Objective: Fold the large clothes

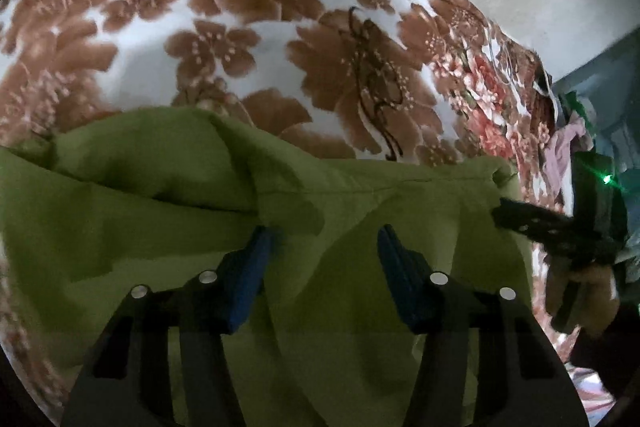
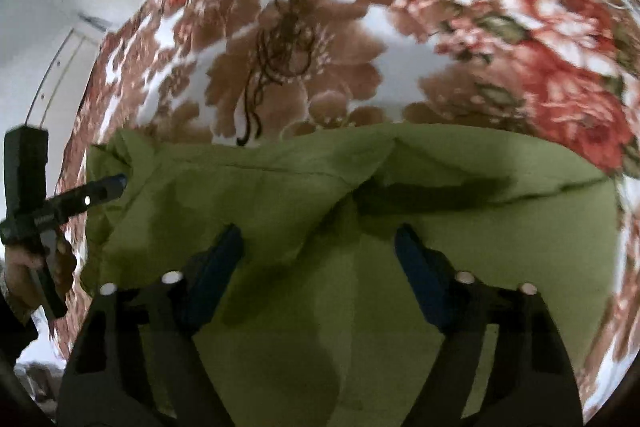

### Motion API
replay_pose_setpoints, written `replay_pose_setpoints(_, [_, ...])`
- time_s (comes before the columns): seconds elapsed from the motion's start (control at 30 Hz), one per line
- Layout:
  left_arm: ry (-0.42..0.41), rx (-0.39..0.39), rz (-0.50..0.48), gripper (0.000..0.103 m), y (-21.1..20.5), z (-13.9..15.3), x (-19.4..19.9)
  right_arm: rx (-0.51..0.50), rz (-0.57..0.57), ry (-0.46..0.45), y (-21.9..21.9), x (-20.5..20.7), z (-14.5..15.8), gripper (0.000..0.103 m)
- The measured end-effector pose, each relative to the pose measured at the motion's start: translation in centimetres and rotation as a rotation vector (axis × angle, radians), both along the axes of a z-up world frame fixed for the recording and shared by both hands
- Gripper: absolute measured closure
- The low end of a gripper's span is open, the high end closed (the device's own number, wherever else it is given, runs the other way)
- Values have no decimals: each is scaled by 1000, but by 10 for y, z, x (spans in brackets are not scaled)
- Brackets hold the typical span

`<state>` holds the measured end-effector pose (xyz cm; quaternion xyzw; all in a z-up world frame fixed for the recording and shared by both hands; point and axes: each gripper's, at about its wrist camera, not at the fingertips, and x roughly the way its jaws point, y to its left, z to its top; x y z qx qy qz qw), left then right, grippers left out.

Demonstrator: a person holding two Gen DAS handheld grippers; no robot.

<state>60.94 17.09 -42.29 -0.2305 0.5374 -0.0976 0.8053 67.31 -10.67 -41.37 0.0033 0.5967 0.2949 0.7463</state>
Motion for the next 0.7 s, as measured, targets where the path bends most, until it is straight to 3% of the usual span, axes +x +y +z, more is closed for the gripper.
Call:
replay_pose_setpoints(0.07, [29,-48,12,48,2,-10,5,-7,4,21,4,4,-8,55])
replay_pose_setpoints(0.1, [36,-63,18,56,3,-14,6,2,13,33,6,7,-10,64])
replay_pose_setpoints(0.13, [39,-70,15,76,4,-16,8,9,22,34,7,8,-9,67])
replay_pose_setpoints(0.23, [26,-64,-21,90,1,-13,12,22,51,0,10,11,-3,85])
replay_pose_setpoints(0.3, [1,-46,-52,94,-2,-5,14,24,64,-21,13,13,2,94])
replay_pose_setpoints(0.57, [-80,-9,-44,99,5,22,33,34,80,-141,23,22,33,96])
replay_pose_setpoints(0.7, [-88,48,-53,99,3,20,48,18,59,-165,26,27,22,96])
